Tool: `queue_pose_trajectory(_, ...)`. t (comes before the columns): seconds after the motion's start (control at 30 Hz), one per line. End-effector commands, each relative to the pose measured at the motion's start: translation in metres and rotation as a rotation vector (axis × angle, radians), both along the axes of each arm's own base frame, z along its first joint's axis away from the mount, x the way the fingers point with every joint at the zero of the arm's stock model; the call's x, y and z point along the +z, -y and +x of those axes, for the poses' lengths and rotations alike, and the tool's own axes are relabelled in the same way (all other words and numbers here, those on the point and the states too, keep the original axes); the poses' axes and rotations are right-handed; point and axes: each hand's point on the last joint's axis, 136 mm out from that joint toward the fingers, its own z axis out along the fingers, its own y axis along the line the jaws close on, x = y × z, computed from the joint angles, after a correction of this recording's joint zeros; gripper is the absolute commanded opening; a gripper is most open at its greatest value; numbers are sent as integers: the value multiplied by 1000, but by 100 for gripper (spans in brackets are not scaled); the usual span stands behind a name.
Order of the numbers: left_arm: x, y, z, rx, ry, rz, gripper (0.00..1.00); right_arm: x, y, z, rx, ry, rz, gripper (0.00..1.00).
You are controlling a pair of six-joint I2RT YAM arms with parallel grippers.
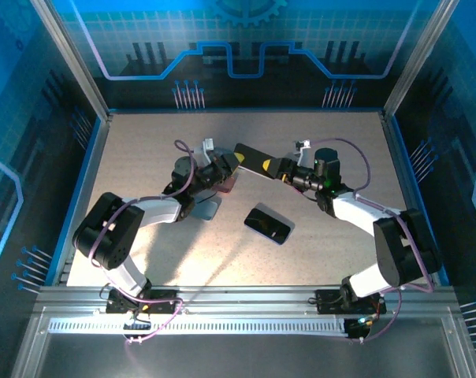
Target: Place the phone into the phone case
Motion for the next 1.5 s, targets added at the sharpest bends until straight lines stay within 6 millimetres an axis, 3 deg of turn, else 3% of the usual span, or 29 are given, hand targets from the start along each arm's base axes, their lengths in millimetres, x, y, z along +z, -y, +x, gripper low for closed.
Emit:
queue_pose_trajectory(0.0,12,10,-5,-34,49,-21,0,11,-8,-2,42,38,41,54)
queue_pose_trajectory(0.13,9,13,-5,-45,40,-12,0,11,-10,-3,49,37,38,43)
queue_pose_trajectory(0.27,5,12,-4,-41,33,33,0,11,-10,-4,51,35,23,25)
queue_pose_trajectory(0.4,1,10,-3,-29,38,120,15,10,-7,-6,44,37,-16,9)
queue_pose_trajectory(0.53,0,4,-2,-11,36,221,27,9,-4,-7,34,37,-45,0)
queue_pose_trajectory(0.73,-3,-10,0,-2,25,313,37,8,-4,-8,41,27,-70,0)
queue_pose_trajectory(1.17,-41,-61,4,57,-54,474,38,-4,3,-5,19,-20,-187,0)
queue_pose_trajectory(1.47,-68,-76,11,83,-99,565,38,-4,3,-2,17,-27,-201,0)
